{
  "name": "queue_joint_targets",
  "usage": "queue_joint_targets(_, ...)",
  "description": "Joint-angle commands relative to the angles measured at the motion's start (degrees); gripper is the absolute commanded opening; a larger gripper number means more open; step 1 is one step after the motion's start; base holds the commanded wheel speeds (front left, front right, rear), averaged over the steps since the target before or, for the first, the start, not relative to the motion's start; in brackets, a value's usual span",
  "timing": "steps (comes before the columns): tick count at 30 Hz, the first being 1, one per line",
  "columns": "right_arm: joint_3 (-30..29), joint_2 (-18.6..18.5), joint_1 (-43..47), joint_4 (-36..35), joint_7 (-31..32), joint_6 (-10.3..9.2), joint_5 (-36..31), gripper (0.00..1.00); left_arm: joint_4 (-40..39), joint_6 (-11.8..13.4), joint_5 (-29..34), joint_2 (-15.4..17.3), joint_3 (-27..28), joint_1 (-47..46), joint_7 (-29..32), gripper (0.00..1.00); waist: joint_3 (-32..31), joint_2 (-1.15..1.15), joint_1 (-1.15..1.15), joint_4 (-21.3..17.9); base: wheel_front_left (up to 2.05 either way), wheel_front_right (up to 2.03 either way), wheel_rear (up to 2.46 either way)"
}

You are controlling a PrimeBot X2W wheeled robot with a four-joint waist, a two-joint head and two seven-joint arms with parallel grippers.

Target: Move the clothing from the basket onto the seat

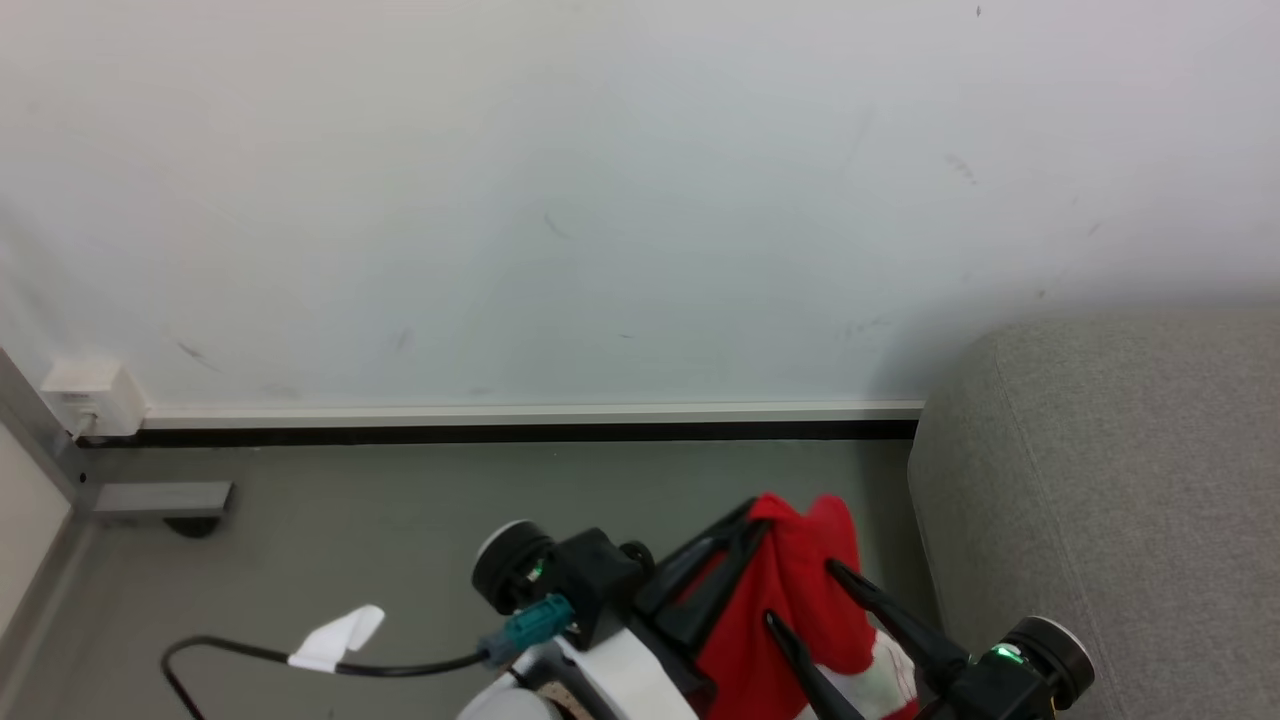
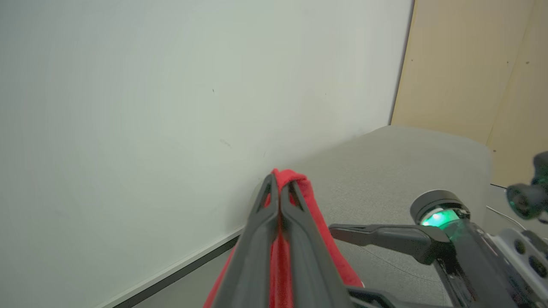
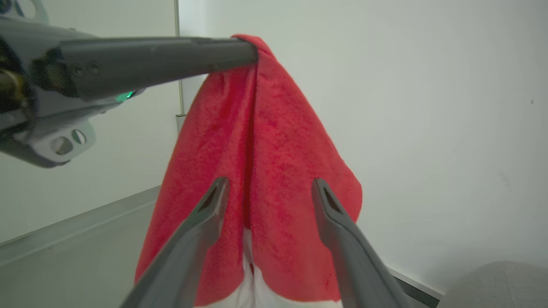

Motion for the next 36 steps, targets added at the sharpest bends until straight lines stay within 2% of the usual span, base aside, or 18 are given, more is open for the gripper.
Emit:
queue_joint_targets(1,0.5,-0.8,-1.0,0.4,0.1,-0.14,0.5,1.0,-0.8,-0.7,0.6,-0.1,-1.1,-0.6,0.6,0.0,0.0,0.0,-0.01,-0.1,0.0,0.0,0.0)
queue_joint_targets(6,2.5,-0.8,-2.0,1.4,0.5,-0.14,1.9,1.0,-3.2,-2.7,-0.8,-0.7,-4.7,-0.3,2.6,0.0,0.0,0.0,-0.01,-0.3,0.0,0.0,0.0)
queue_joint_targets(7,2.4,-0.8,-2.1,1.5,0.6,-0.14,2.2,0.44,-3.6,-2.8,-0.9,-0.8,-5.1,-0.1,2.8,0.0,0.0,0.0,-0.01,-0.4,0.0,0.0,0.0)
queue_joint_targets(8,2.5,-0.7,-2.1,1.7,0.5,-0.14,2.9,0.0,-3.9,-3.0,-1.1,-0.9,-5.5,0.0,2.8,0.0,0.0,0.0,-0.01,-0.4,0.0,0.0,0.0)
queue_joint_targets(16,3.2,-1.8,-2.6,1.6,0.2,-0.14,6.7,0.0,-3.0,-2.5,-1.8,-0.1,-5.6,1.0,2.5,0.0,0.0,0.0,-0.01,-0.9,0.0,0.0,0.0)
queue_joint_targets(17,2.9,-2.0,-2.7,1.4,-0.1,-0.14,6.9,0.0,-2.9,-2.2,-1.8,-0.1,-5.5,1.1,2.3,0.12,0.1,0.0,-0.01,-1.0,0.0,0.0,0.0)
queue_joint_targets(18,2.5,-2.3,-2.8,1.3,-0.3,-0.14,7.3,0.0,-2.6,-1.9,-1.9,-0.2,-5.2,1.3,1.9,0.38,0.1,0.0,-0.01,-1.3,0.0,0.0,0.0)
queue_joint_targets(19,2.1,-2.5,-2.9,1.2,-0.4,-0.14,7.5,0.0,-2.2,-1.7,-1.9,-0.1,-5.1,1.5,1.6,0.95,0.2,0.0,-0.01,-1.6,0.0,0.0,0.0)
queue_joint_targets(20,1.7,-2.8,-2.9,1.1,-0.5,-0.14,7.5,0.0,-1.7,-1.5,-2.0,-0.1,-5.1,1.8,1.4,1.0,0.3,0.0,-0.01,-2.0,0.0,0.0,0.0)
queue_joint_targets(25,-2.6,-4.1,-2.4,-0.5,-1.3,-0.14,7.4,0.0,1.0,-0.9,-2.4,-0.3,-4.8,2.5,-0.6,1.0,0.9,0.0,-0.01,-5.1,0.0,0.0,0.0)
queue_joint_targets(36,-14.3,-6.7,2.1,-7.3,-0.5,-0.14,5.4,0.0,7.6,-1.2,-1.2,-2.9,-6.7,2.2,-5.2,1.0,3.4,0.0,-0.01,-16.0,0.0,0.0,0.0)
